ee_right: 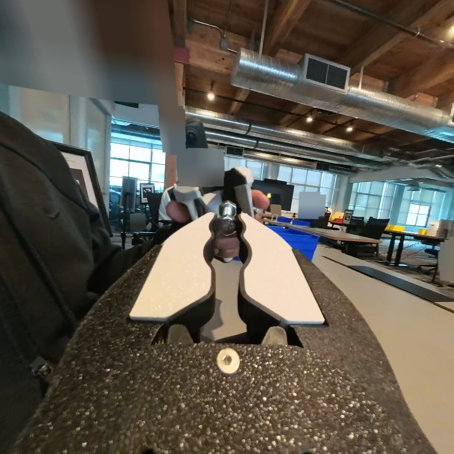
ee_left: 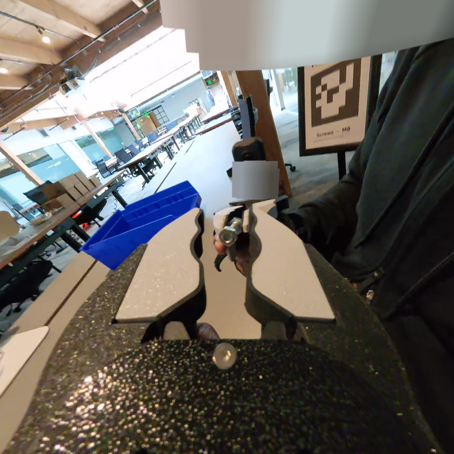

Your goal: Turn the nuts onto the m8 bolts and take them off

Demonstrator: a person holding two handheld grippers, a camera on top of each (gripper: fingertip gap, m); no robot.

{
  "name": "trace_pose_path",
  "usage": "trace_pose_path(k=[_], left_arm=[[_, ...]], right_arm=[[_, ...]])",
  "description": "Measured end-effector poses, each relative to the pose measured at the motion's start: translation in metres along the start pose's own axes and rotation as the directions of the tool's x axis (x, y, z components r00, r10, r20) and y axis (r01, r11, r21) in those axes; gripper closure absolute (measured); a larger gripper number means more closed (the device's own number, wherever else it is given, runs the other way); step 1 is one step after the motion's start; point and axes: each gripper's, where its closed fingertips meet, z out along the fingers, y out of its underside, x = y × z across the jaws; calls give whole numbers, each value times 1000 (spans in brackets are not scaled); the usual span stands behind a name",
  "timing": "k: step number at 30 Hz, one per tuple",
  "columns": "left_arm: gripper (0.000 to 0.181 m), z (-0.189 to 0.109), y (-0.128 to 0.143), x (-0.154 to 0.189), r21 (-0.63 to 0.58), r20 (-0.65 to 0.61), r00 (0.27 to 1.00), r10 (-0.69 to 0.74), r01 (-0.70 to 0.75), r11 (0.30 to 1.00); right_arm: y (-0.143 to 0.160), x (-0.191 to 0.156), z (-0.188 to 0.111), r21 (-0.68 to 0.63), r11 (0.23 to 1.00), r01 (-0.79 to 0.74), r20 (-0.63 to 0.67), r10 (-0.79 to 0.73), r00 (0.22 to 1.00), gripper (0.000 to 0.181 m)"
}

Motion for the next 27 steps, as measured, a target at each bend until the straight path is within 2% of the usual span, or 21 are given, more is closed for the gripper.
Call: trace_pose_path(k=[2,4,7,11,14,17,19,22,25,27], left_arm=[[146,-2,-1,-6,-20,28,997,-75,76,997],[148,-4,2,-16,-37,69,974,-218,221,975],[151,-4,6,-21,-18,33,863,-504,505,863],[152,3,15,-20,-17,-39,770,-637,637,770],[154,4,14,-11,-31,-129,737,-663,665,746],[157,6,17,-6,-49,-166,721,-672,675,736],[165,7,19,-5,-57,-169,724,-669,670,740],[166,7,20,-4,-55,-166,782,-601,601,797],[167,5,19,-3,-31,-128,908,-399,399,917],[167,3,19,0,-10,-83,986,-145,144,989]], right_arm=[[-3,3,-2,12,1000,14,-24,-14,1000,167],[-7,8,-4,28,999,42,-60,-41,997,167],[-12,11,-7,23,992,125,-105,-122,987,167],[-10,11,-6,-53,961,272,-140,-277,951,167],[-9,10,-6,-74,949,305,-138,-313,940,167],[-6,10,-6,-88,947,308,-130,-317,939,167],[-2,9,-5,-101,945,312,-120,-323,939,167],[-1,7,-4,-107,947,302,-108,-313,943,167],[0,5,-2,-88,968,233,-88,-241,967,167],[0,4,-1,-66,987,143,-61,-147,987,167]])
